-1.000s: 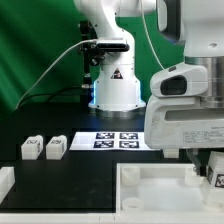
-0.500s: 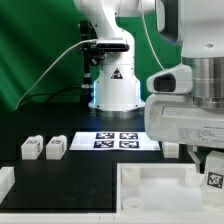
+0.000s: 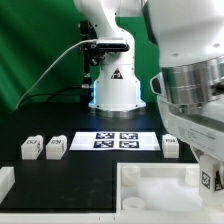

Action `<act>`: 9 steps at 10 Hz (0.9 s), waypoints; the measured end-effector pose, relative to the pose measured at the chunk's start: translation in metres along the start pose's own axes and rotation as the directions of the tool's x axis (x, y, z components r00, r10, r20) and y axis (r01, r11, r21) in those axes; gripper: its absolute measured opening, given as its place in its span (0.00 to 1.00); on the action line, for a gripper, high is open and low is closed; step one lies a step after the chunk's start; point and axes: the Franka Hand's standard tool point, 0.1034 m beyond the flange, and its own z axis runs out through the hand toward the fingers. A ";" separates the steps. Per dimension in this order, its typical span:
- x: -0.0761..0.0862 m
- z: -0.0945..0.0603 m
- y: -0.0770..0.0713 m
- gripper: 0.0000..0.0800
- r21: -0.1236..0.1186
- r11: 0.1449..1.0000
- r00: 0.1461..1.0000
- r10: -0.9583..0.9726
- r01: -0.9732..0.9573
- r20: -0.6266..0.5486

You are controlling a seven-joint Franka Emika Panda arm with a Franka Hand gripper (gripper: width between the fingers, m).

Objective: Assemble one leg

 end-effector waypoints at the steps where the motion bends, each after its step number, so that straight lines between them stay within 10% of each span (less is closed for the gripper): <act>1: 0.000 0.000 0.000 0.37 0.005 0.999 0.999 0.040 -0.040 0.005; 3: -0.001 0.001 0.000 0.37 0.003 1.000 1.000 0.003 -0.003 0.003; 5: -0.002 0.001 0.001 0.74 -0.003 0.997 0.997 -0.077 0.077 -0.004; 9: -0.004 -0.003 -0.003 0.81 -0.067 0.752 0.751 -0.659 0.656 -0.046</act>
Offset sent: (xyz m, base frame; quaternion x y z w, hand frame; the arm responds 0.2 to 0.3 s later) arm 0.0000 0.0000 0.0000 0.0000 0.0000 0.0000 1.0000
